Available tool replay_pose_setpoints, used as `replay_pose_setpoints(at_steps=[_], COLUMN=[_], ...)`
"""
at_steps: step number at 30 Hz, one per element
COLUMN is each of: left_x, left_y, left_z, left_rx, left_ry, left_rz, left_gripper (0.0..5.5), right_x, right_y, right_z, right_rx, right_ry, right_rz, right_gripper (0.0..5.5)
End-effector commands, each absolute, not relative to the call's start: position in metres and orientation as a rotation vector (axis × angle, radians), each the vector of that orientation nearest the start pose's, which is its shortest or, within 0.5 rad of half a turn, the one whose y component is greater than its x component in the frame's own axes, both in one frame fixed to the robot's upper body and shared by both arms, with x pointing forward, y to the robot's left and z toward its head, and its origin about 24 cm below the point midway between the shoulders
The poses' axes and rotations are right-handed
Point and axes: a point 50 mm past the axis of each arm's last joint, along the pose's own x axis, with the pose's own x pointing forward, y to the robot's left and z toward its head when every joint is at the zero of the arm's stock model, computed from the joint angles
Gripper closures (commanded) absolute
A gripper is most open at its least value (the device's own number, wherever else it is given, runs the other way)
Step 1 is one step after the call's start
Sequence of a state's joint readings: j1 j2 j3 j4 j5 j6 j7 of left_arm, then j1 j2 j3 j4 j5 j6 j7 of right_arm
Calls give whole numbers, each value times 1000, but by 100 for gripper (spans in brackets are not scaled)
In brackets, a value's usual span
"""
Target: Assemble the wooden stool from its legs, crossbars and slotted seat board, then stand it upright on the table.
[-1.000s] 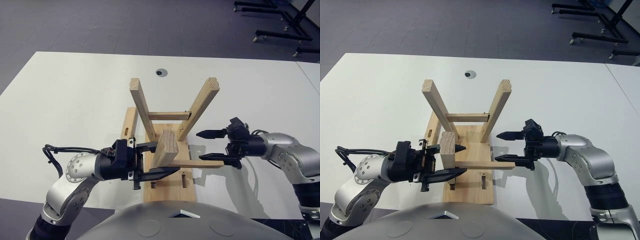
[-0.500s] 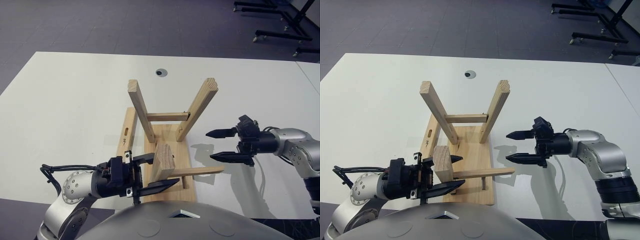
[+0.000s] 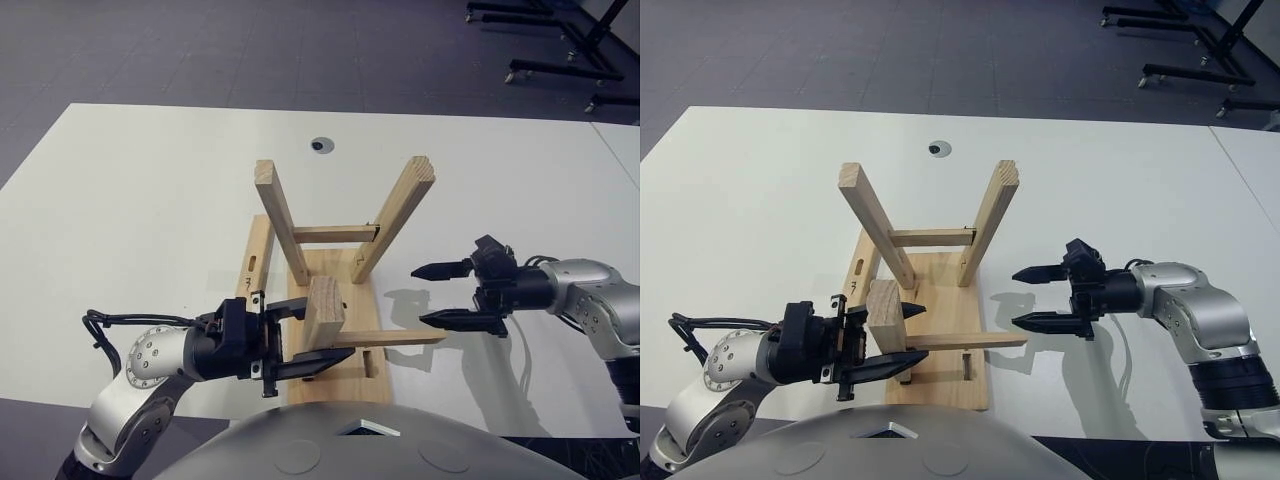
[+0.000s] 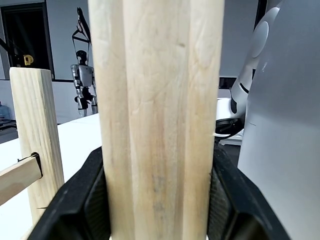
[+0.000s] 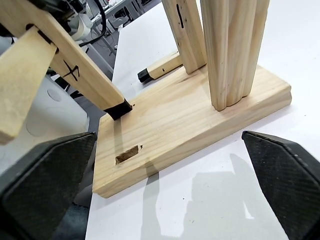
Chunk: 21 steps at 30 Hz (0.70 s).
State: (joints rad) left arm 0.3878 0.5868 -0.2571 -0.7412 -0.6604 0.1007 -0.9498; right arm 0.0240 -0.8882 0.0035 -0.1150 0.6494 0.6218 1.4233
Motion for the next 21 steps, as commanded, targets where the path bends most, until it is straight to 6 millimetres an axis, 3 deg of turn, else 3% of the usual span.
replay_pose_setpoints(at_steps=[1, 9, 16, 21], left_x=[114, 112, 113, 109], left_y=[119, 115, 116, 121], left_z=[112, 101, 96, 86], left_rx=[-176, -136, -114, -90], left_ry=[-55, -52, -155, -67], left_rz=[-1458, -1463, -1299, -1326], left_gripper=[346, 346, 346, 346], right_x=[197, 196, 201, 206], right_y=[-246, -245, -253, -253], right_z=[89, 91, 99, 102], right_rx=[163, 159, 132, 119], right_ry=[655, 677, 709, 712], right_rz=[1376, 1408, 1429, 1441], right_gripper=[15, 15, 15, 15])
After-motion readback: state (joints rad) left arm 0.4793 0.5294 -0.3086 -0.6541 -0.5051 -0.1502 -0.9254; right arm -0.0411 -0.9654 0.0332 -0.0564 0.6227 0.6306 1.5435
